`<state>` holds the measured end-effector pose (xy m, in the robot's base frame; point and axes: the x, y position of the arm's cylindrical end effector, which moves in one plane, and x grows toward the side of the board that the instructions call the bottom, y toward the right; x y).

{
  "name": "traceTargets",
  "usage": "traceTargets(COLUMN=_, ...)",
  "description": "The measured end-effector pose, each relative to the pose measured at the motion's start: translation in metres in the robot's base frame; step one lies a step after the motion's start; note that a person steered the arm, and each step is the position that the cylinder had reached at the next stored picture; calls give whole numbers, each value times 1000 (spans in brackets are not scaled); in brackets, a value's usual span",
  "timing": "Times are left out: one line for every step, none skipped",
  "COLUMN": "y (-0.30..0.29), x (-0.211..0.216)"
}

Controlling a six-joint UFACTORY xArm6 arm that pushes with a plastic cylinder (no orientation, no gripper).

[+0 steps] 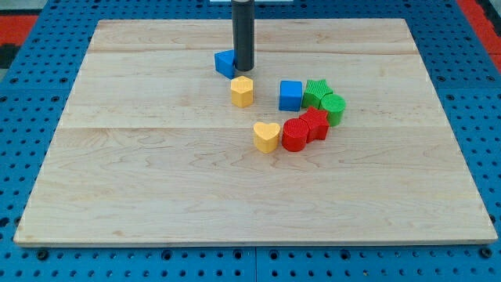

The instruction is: Push the blue triangle to the top of the yellow hexagon

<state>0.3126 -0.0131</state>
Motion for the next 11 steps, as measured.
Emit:
traceTargets(y=30, x=-7)
traceTargets(y=27, x=-32)
traceTargets(y=-14, x=-39)
traceTargets(y=-46, x=-23)
traceTargets(y=-19, x=-10)
traceTargets(y=-45, x=-12)
traceTargets(y=-100, x=-13)
traceTargets(y=-113, x=-2)
traceTargets(y=-81, x=22)
traceTargets(y=-48, x=23)
traceTargets(y=-50, x=12)
